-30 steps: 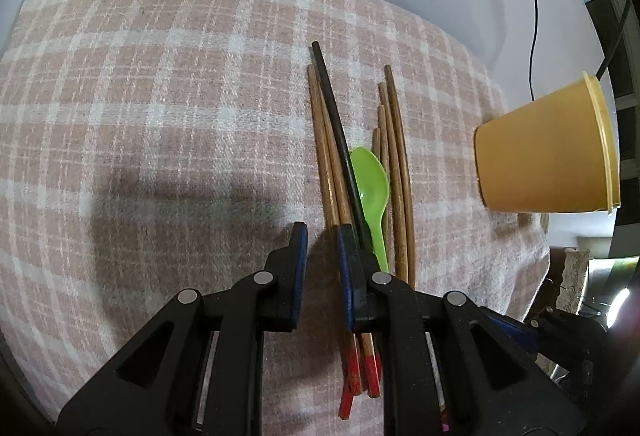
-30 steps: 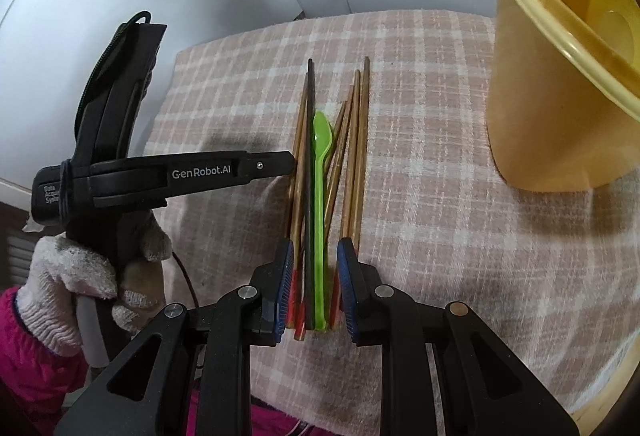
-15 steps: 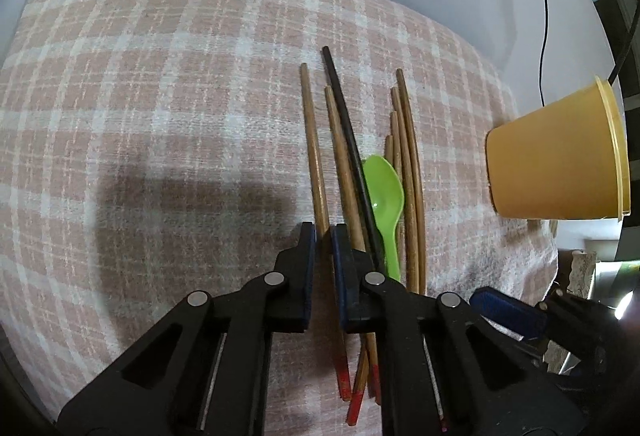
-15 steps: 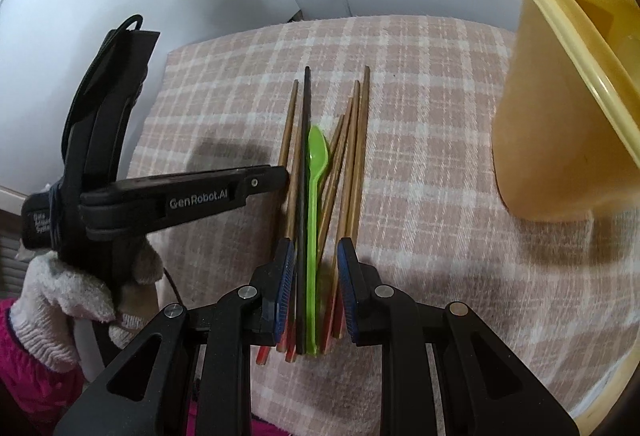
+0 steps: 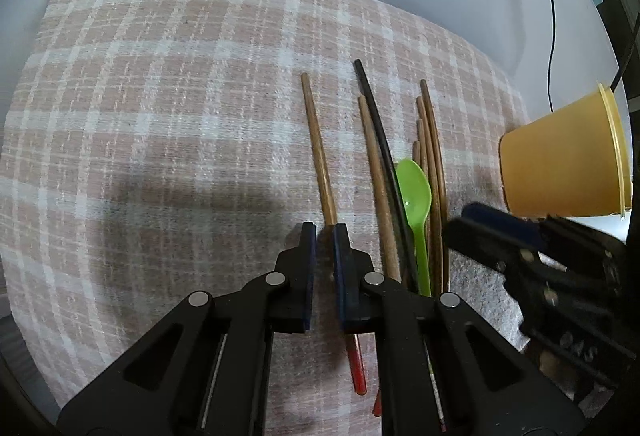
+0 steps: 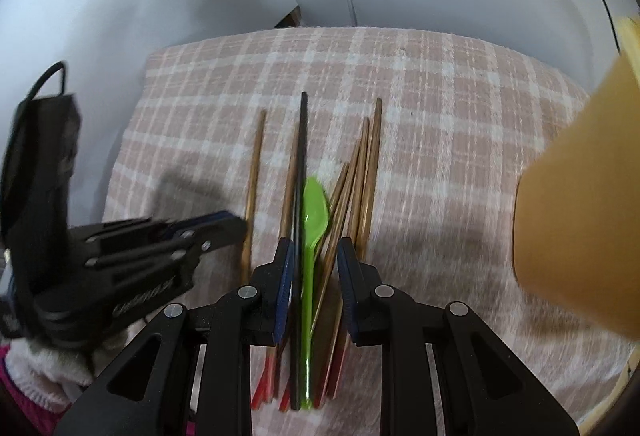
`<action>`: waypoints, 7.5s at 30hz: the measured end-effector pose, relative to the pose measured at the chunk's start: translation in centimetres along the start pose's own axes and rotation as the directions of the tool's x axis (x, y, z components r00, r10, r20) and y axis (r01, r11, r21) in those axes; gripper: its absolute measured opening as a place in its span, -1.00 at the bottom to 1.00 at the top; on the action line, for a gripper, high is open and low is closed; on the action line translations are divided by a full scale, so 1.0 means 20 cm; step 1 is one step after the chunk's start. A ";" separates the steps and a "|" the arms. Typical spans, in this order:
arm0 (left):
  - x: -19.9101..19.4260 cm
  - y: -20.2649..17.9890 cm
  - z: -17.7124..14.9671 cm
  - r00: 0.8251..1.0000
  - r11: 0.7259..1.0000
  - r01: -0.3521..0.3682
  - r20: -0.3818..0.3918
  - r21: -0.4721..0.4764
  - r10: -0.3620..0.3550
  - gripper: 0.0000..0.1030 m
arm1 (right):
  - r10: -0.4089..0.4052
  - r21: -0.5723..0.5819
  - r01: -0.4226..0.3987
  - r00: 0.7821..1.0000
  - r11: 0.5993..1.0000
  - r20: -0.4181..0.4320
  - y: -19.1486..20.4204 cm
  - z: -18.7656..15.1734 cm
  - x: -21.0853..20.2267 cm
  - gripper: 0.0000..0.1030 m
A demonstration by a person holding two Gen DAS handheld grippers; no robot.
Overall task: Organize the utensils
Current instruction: 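Close the left tool on a red-tipped wooden chopstick, then close the right tool on the green plastic spoon handle, then lift the wooden chopstick with the left tool while the right tool lifts the green spoon toward the container, then open the left tool to drop the wooden chopstick while the right tool releases the green spoon into the container, then move both tools back down to the remaining chopsticks on the cloth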
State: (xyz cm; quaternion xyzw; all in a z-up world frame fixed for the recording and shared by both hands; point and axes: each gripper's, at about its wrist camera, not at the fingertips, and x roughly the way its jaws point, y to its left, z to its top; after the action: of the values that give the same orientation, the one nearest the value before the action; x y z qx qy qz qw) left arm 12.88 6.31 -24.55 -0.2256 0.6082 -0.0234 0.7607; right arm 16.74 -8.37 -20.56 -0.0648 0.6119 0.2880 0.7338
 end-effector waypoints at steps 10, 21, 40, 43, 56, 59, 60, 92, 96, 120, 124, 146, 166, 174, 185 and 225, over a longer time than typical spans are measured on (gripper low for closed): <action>-0.10 0.20 0.04 0.999 0.998 0.051 0.004 -0.048 -0.050 -0.85 | 0.012 0.000 -0.012 1.000 1.000 -0.022 -0.01 0.10 0.09 -0.60; -0.17 0.31 0.15 0.998 0.997 0.055 0.011 -0.053 -0.055 -0.84 | 0.015 -0.049 -0.017 0.999 0.999 -0.048 0.03 0.15 0.17 -0.76; -0.13 0.15 0.30 1.000 1.000 -0.021 -0.005 0.001 0.021 -0.84 | 0.068 -0.025 -0.070 0.995 0.997 -0.067 -0.01 0.13 0.19 -0.98; -0.09 0.11 0.30 0.999 0.999 -0.042 0.008 0.017 0.042 -0.85 | 0.096 -0.014 -0.097 0.992 0.995 -0.078 -0.01 0.13 0.18 -0.97; -0.04 0.05 0.23 0.997 0.997 -0.071 0.020 0.041 0.070 -0.90 | 0.176 0.049 -0.171 0.974 0.984 -0.140 -0.09 0.11 0.21 -0.87; -0.05 0.05 0.21 0.997 0.997 -0.070 0.022 0.043 0.069 -0.90 | 0.177 0.051 -0.172 0.976 0.984 -0.127 -0.08 0.11 0.22 -0.87; -0.03 0.05 0.22 0.997 0.997 -0.071 0.022 0.043 0.070 -0.91 | 0.177 0.053 -0.171 0.977 0.984 -0.123 -0.08 0.10 0.21 -0.88; -0.72 0.05 0.06 0.973 0.998 0.038 0.227 0.041 -0.046 -0.93 | 0.071 0.002 -0.074 0.964 0.997 0.257 -0.06 -0.05 -0.48 -0.98; -0.79 -0.06 0.04 0.962 0.996 0.054 0.265 0.069 -0.071 -0.93 | 0.052 0.026 -0.063 0.946 0.998 0.320 -0.09 -0.09 -0.60 -0.98; -1.15 -0.62 -0.04 0.902 0.937 0.137 0.350 0.322 -0.252 -0.93 | -0.063 0.214 -0.064 0.840 0.975 0.540 -0.41 -0.34 -1.10 -0.98; -1.19 -0.68 -0.04 0.892 0.926 0.152 0.355 0.345 -0.279 -0.93 | -0.088 0.237 -0.058 0.821 0.970 0.564 -0.44 -0.36 -1.16 -0.98; -1.18 -1.03 0.12 0.870 0.879 0.165 0.353 0.448 -0.344 -0.93 | -0.266 0.349 0.032 0.713 0.936 0.648 -0.71 -0.25 -1.39 -0.98; -0.81 -1.17 0.19 0.928 0.887 0.125 0.264 0.445 -0.263 -0.93 | -0.370 0.323 0.207 0.705 0.923 0.605 -0.75 -0.06 -1.10 -0.98; -0.67 -1.18 0.16 0.945 0.890 0.101 0.236 0.445 -0.226 -0.93 | -0.313 0.284 0.179 0.771 0.942 0.555 -0.75 -0.08 -1.03 -0.98; -0.54 -1.14 0.16 0.963 0.902 0.086 0.196 0.423 -0.184 -0.93 | -0.273 0.267 0.160 0.842 0.950 0.465 -0.76 -0.11 -0.95 -0.97; -0.86 -0.67 0.11 0.946 0.951 0.128 0.254 0.280 -0.202 -0.72 | -0.175 0.265 0.046 0.857 0.963 0.484 -0.63 -0.31 -1.10 -0.81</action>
State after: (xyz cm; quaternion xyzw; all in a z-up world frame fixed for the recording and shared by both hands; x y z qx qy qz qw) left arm 13.67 0.20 -3.51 -0.1753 0.4651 -0.1350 0.8572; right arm 15.84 -29.15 -4.84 0.0681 0.4250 0.1744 0.8856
